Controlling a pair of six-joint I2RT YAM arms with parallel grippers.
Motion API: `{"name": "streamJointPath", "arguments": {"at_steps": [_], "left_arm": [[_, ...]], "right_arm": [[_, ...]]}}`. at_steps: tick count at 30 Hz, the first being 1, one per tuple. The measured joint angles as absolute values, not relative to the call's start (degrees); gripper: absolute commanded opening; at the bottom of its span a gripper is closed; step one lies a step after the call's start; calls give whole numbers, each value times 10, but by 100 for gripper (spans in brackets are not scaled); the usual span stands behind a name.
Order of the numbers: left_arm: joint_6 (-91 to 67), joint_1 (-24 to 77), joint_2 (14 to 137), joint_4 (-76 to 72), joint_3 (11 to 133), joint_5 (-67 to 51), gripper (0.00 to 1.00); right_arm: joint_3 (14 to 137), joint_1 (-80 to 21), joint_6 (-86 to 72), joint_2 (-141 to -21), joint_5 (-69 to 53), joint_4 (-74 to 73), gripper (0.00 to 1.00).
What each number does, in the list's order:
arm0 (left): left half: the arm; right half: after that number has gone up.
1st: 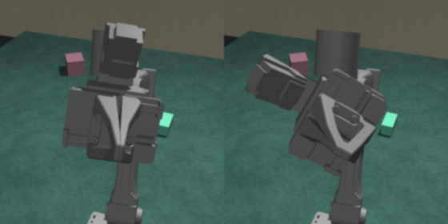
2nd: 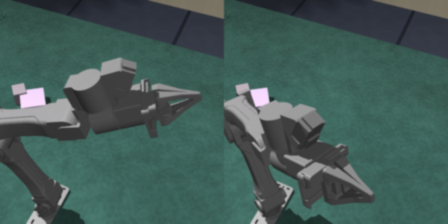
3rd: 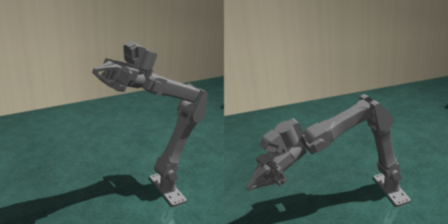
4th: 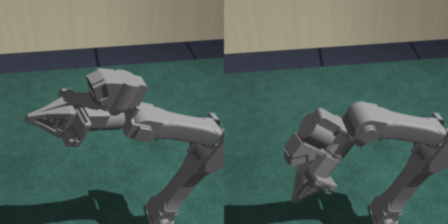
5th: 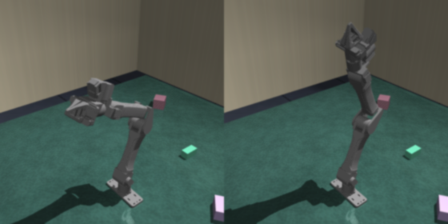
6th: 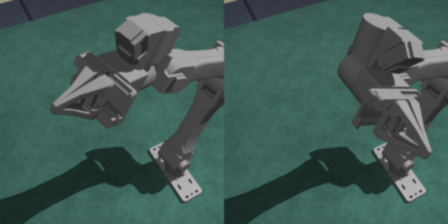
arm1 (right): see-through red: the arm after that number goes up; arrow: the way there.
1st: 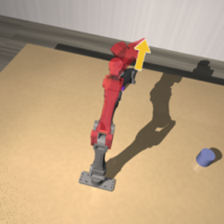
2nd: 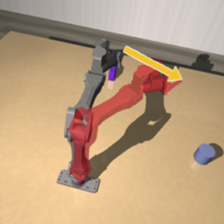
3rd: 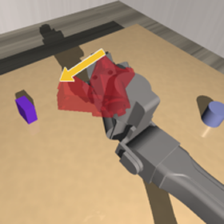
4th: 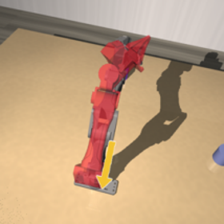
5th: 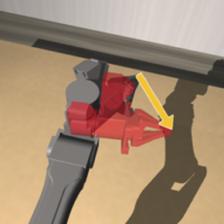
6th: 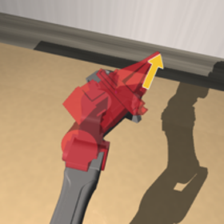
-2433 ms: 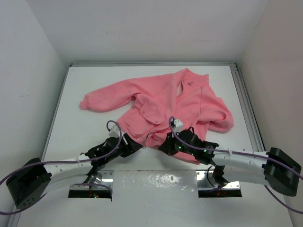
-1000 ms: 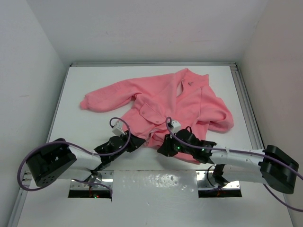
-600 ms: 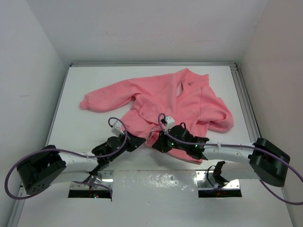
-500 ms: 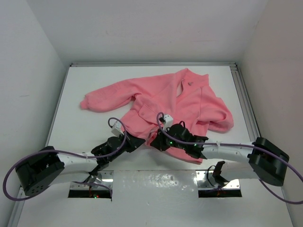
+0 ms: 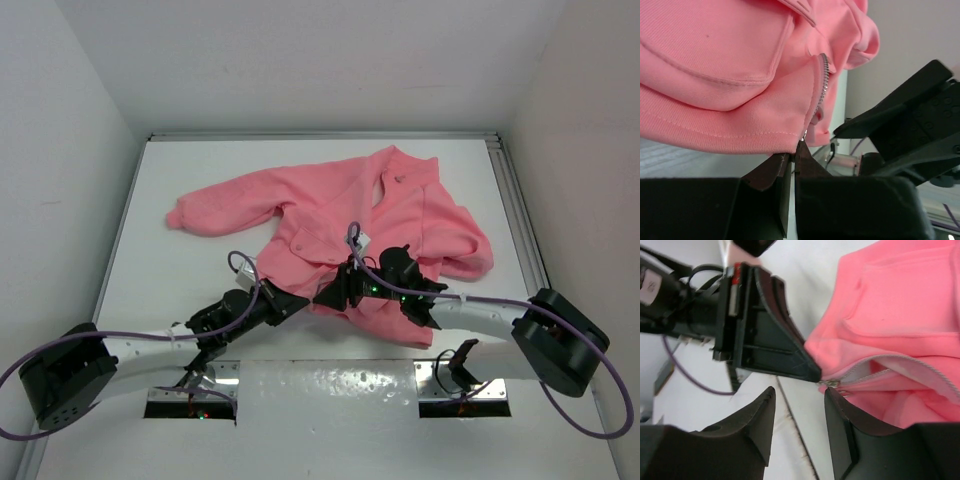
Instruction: Zip up the jacket
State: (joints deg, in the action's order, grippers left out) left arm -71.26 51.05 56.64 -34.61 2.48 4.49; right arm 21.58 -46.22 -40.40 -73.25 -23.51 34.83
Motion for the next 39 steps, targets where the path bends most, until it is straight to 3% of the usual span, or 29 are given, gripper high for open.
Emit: {"name": "streamJointPath", "arguments": {"at_steps": [6, 19, 32, 39], "left_arm": [[-737, 510, 533, -336, 25, 32, 0], [-774, 510, 527, -350, 25, 11, 0], [-790, 510, 498, -357, 25, -6, 0], [-790, 510, 498, -357, 25, -8, 0]], "right_arm": [[184, -463, -412, -732, -272, 379, 38], [169, -455, -414, -770, -281, 421, 42], [170, -448, -415, -802, -297, 463, 58], [173, -448, -425, -817, -319, 496, 46]]}}
